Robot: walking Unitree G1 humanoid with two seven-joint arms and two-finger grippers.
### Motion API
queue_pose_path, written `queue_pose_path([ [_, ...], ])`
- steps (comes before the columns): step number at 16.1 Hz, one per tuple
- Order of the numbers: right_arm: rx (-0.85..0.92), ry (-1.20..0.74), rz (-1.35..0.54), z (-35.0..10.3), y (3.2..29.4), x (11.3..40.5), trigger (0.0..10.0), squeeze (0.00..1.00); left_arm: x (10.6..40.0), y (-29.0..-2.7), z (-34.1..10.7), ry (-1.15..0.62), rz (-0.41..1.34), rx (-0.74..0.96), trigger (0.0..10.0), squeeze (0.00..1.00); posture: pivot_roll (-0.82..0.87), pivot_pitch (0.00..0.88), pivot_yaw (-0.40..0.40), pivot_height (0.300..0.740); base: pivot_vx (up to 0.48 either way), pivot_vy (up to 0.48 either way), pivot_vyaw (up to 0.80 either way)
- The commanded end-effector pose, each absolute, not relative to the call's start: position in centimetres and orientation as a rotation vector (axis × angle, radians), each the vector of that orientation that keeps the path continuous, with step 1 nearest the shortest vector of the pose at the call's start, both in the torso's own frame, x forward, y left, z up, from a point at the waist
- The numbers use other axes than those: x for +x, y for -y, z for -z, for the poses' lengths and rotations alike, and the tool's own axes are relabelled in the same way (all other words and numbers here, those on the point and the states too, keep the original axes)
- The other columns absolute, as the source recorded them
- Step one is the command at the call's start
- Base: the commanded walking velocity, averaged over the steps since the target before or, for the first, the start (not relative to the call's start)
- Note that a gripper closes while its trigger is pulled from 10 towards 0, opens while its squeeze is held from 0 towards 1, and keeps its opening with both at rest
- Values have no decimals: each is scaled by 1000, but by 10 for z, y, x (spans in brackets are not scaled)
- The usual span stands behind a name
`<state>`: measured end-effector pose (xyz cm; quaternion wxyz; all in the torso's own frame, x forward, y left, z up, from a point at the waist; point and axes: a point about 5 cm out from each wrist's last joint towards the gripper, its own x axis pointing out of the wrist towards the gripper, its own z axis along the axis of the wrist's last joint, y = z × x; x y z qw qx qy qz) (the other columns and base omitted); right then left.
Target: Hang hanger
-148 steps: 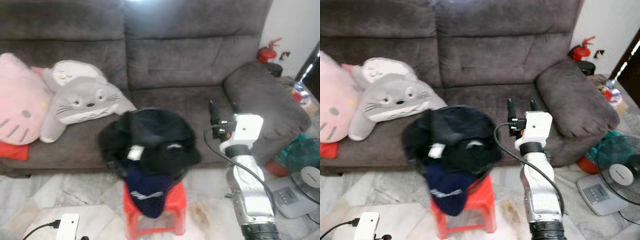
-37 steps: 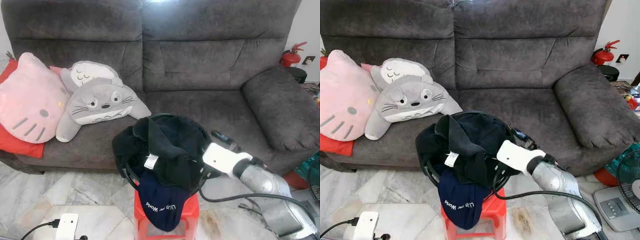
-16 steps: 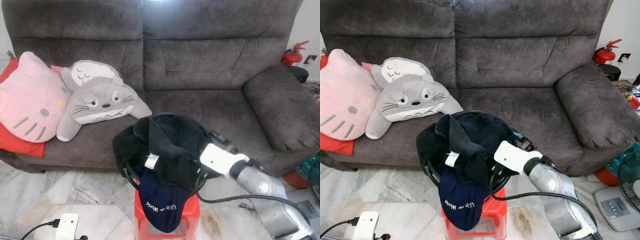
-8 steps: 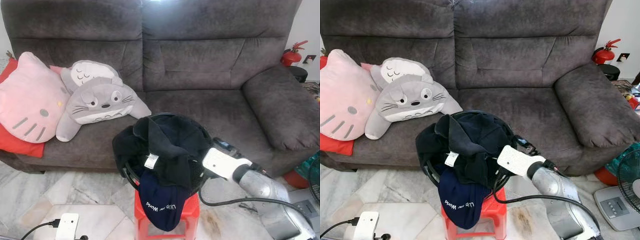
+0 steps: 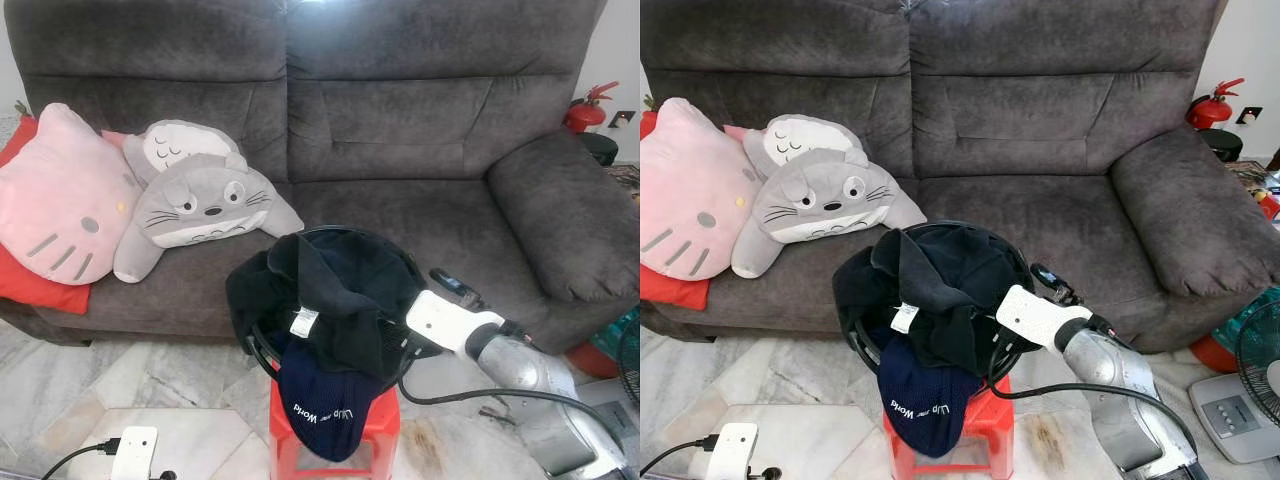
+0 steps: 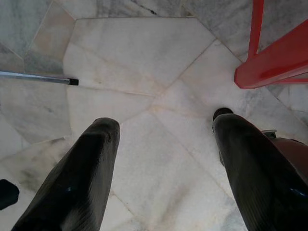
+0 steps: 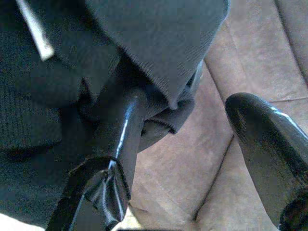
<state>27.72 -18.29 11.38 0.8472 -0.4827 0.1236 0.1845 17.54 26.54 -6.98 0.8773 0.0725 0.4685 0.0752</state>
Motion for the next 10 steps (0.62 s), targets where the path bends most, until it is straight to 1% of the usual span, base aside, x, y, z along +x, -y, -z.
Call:
queue_pose_path([
  [1,-1024,-252,-397,-113,181,279,10000,0,173,-267,70,-990,-147,175,10000,0,-153,48,40,740,0,0,0],
  [3,-1025,-254,-395,-111,181,280,10000,0,174,-267,70,-989,-148,175,10000,0,-154,47,40,740,0,0,0],
  [8,-1041,-191,-344,-113,181,289,10000,0,174,-268,69,-985,-151,177,10000,0,-150,46,43,740,0,0,0],
  [10,-1032,-173,-355,-111,177,291,10000,0,174,-268,69,-985,-150,177,10000,0,-148,49,44,740,0,0,0],
])
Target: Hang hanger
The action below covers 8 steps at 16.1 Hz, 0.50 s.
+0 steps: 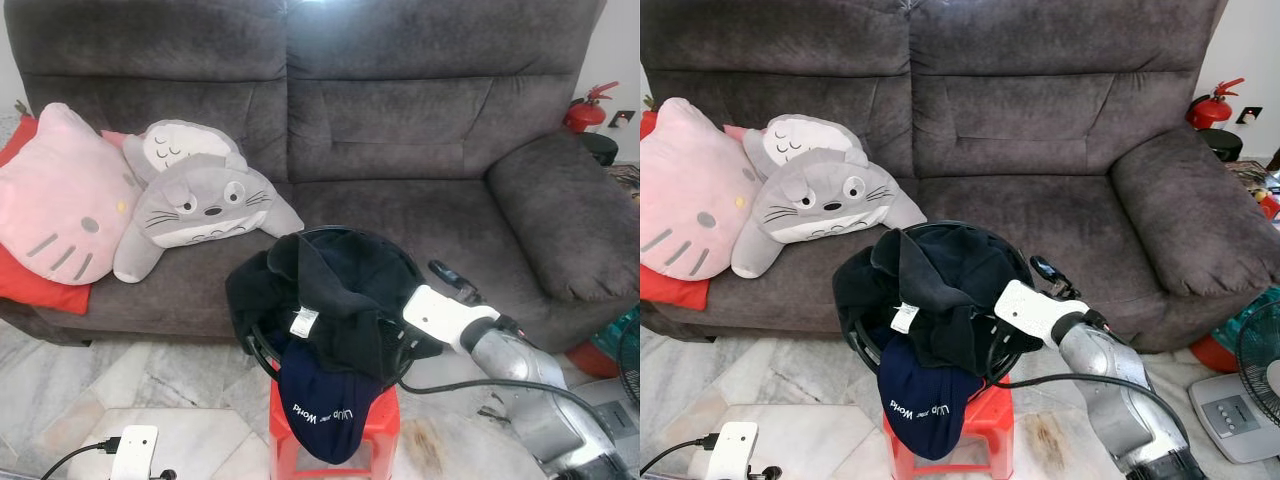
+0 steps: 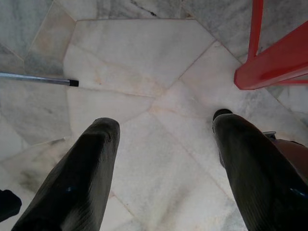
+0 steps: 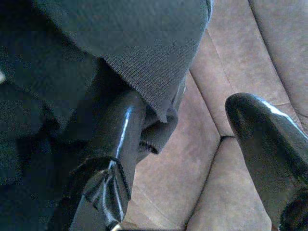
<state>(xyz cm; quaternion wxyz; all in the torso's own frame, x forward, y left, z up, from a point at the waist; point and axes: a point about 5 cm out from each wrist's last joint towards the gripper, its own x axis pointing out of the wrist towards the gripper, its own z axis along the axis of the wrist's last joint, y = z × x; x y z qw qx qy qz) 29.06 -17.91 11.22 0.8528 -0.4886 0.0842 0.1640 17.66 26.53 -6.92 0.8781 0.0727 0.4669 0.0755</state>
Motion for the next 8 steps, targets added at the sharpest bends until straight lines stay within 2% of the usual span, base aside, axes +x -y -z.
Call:
queue_pose_path([
  [1,-1032,-175,-358,-109,176,290,10000,0,174,-268,70,-985,-149,176,10000,0,-148,49,44,740,0,0,0],
  [8,-1003,-37,-432,-111,158,287,10000,0,174,-267,70,-988,-149,175,10000,0,-150,52,43,740,0,0,0],
])
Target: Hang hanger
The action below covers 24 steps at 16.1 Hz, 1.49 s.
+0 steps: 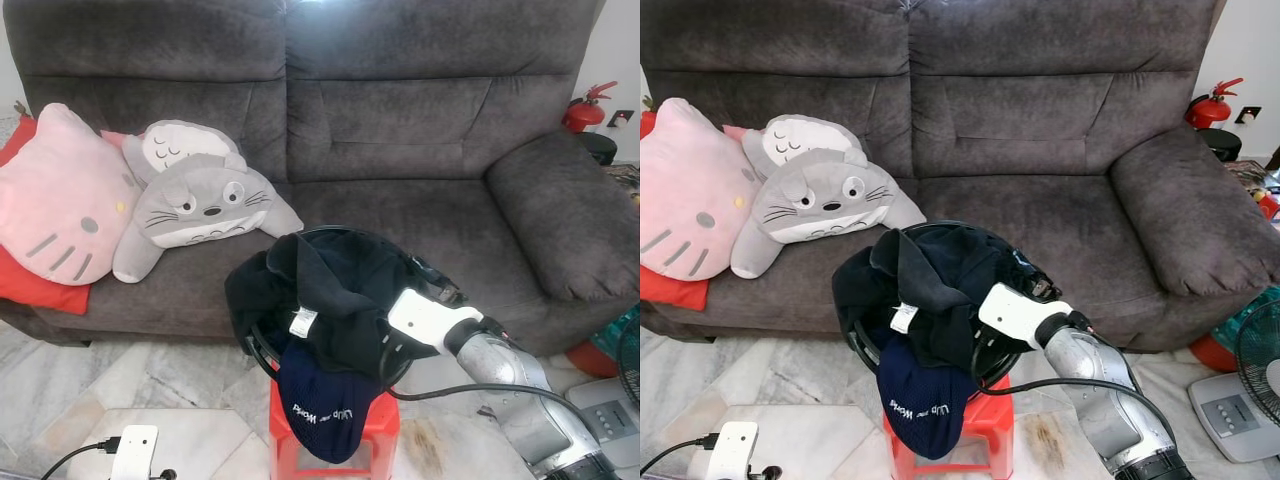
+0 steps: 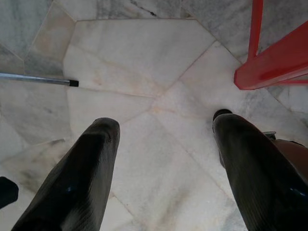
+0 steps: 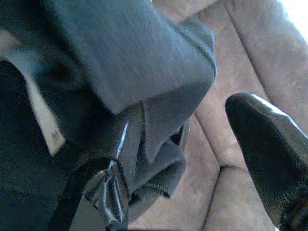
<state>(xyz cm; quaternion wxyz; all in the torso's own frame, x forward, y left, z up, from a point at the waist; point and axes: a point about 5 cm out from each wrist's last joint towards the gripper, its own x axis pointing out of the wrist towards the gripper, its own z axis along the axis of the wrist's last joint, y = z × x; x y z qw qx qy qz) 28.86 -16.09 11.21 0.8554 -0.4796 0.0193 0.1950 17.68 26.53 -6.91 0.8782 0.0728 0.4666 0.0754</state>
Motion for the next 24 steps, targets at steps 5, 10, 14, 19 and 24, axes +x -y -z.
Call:
queue_pose_path([
  [5,-1016,102,-351,-129,159,290,10000,0,174,-268,70,-985,-147,180,10000,0,-152,51,44,740,0,0,0],
  [10,-957,20,-258,-124,170,296,10000,0,174,-268,69,-985,-146,181,10000,0,-152,51,46,740,0,0,0],
  [14,-952,-95,-348,-105,166,293,10000,0,174,-268,69,-984,-147,182,10000,0,-149,50,45,740,0,0,0],
  [19,-954,66,-409,-121,148,298,10000,0,174,-268,69,-982,-150,184,10000,0,-144,48,45,740,0,0,0],
  [24,-1000,119,-446,-121,143,295,10000,0,174,-268,69,-981,-151,183,10000,0,-144,47,44,740,0,0,0],
])
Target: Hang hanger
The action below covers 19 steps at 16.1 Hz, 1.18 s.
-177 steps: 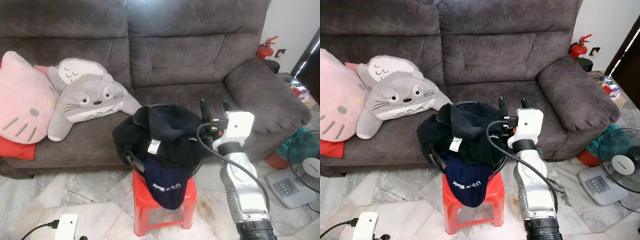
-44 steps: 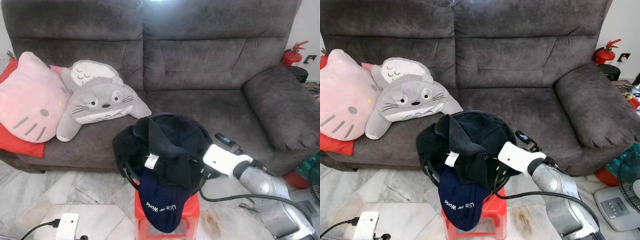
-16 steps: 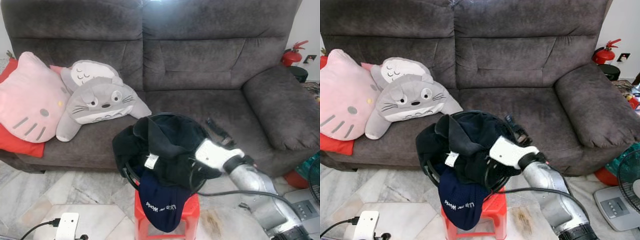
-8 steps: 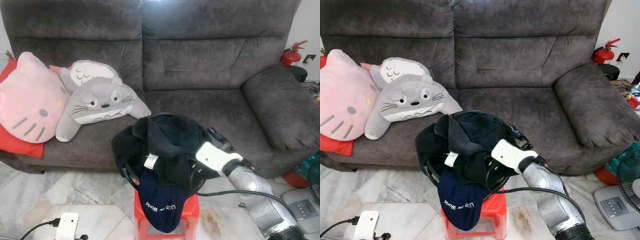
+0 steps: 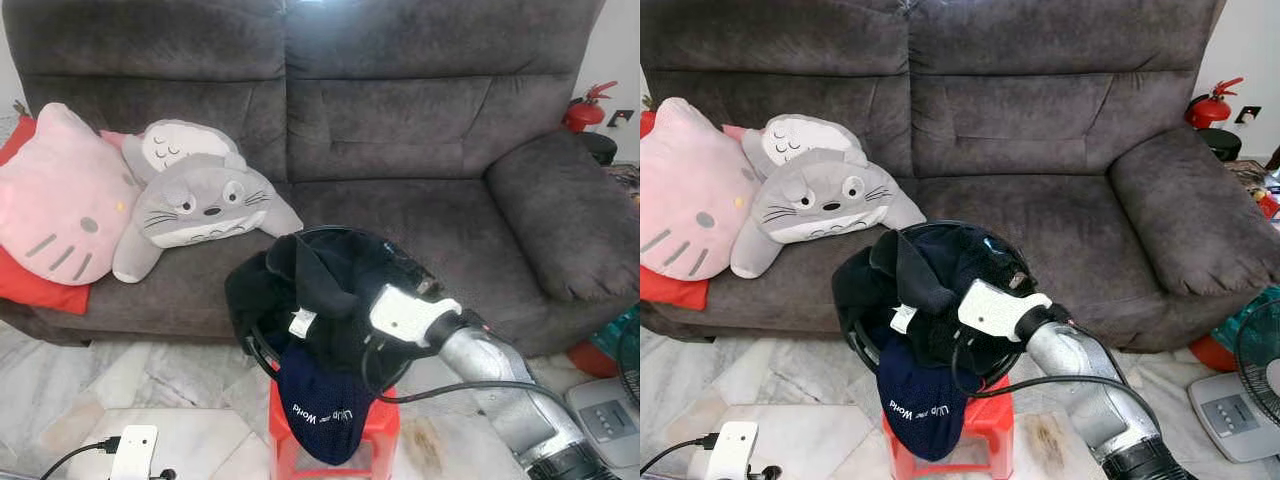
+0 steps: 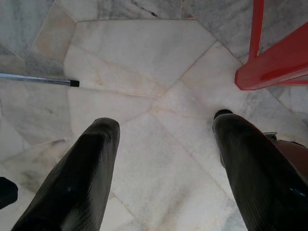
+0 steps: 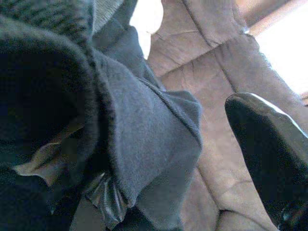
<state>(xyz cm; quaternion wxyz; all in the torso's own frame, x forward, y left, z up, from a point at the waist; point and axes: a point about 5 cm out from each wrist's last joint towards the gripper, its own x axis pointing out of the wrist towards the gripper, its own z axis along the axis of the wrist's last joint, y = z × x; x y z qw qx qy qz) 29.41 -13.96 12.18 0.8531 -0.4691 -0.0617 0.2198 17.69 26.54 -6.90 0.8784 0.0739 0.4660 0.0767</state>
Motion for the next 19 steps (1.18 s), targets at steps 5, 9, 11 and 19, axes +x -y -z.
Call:
queue_pose_path([
  [5,-1014,68,-355,-119,155,301,10000,0,174,-268,69,-982,-147,182,10000,0,-145,47,45,740,0,0,0],
  [9,-1020,12,-308,-112,162,302,10000,0,174,-268,69,-985,-146,182,10000,0,-144,47,47,740,0,0,0],
  [11,-1025,10,-301,-112,163,303,10000,0,174,-268,69,-983,-146,187,10000,0,-144,48,49,740,0,0,0],
  [19,-1031,68,-352,-118,155,313,10000,0,174,-269,69,-978,-155,192,10000,0,-141,50,49,740,0,0,0],
])
